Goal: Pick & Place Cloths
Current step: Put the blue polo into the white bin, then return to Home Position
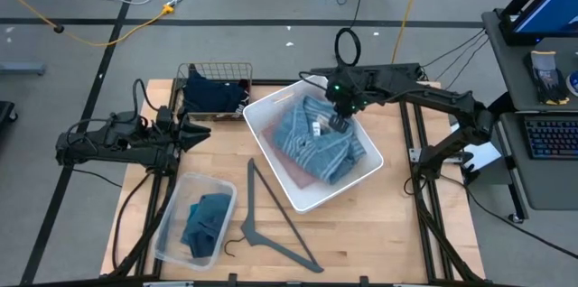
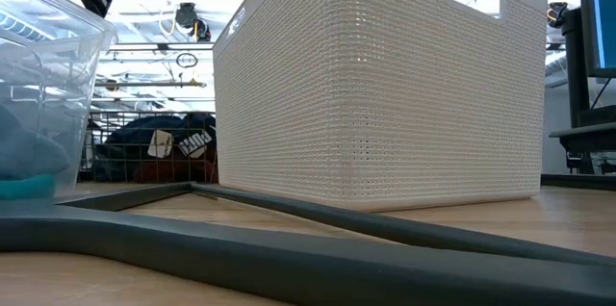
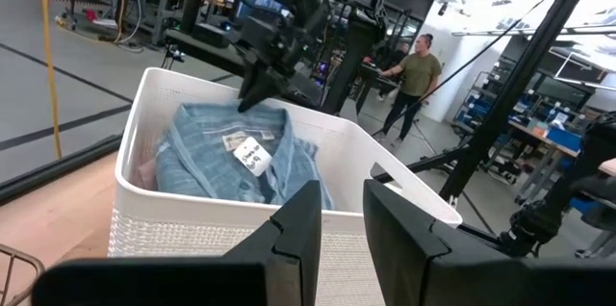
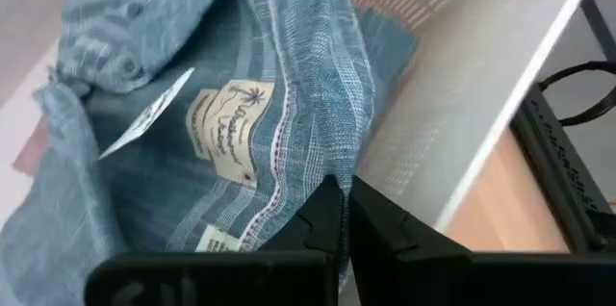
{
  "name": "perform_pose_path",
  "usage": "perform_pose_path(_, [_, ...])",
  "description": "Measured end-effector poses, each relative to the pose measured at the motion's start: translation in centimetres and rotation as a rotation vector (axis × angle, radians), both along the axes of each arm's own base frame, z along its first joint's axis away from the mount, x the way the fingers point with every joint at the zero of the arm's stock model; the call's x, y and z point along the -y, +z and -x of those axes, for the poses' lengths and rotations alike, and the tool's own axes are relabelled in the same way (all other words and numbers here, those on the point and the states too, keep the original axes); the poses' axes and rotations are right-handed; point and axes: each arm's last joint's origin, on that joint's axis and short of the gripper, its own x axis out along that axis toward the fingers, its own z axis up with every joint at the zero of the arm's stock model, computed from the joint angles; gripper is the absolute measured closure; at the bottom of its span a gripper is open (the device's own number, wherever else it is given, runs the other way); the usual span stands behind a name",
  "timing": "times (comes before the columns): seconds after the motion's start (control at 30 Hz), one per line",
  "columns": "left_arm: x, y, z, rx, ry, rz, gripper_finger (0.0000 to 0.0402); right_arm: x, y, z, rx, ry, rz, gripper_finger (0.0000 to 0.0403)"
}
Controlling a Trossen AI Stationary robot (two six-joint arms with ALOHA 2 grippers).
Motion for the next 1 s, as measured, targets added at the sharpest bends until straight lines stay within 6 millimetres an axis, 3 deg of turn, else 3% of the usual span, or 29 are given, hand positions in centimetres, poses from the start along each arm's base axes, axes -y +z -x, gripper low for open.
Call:
perform_pose_path(0.23, [0.0, 0.0, 0.0, 0.0, 0.001, -0.002, 0.0321, -0.5, -0.2, 0.5, -0.027, 0.023, -0.097, 0.037])
perform_pose_path(0.47, [0.0, 0.0, 0.0, -0.001, 0.001, -0.007, 0.0321, -0.8, 0.1, 0.7, -0.003, 0.054, -0.154, 0.0313])
perform_pose_path(0.67, [0.0, 0.0, 0.0, -0.002, 0.002, -0.014, 0.0321, -1.8, 2.7, 2.1, 0.082, 0.108, -0.035, 0.0284])
perform_pose_path(0.83, [0.0, -0.1, 0.0, -0.018, 0.002, -0.025, 0.0321, -3.7, 5.6, 4.9, 0.134, 0.128, 0.153, 0.0311])
perform_pose_path(1.0, [-0.1, -0.7, 0.0, -0.079, 0.033, -0.1, 0.0321, -5.2, 7.2, 7.9, 0.283, 0.15, 0.206, 0.0391])
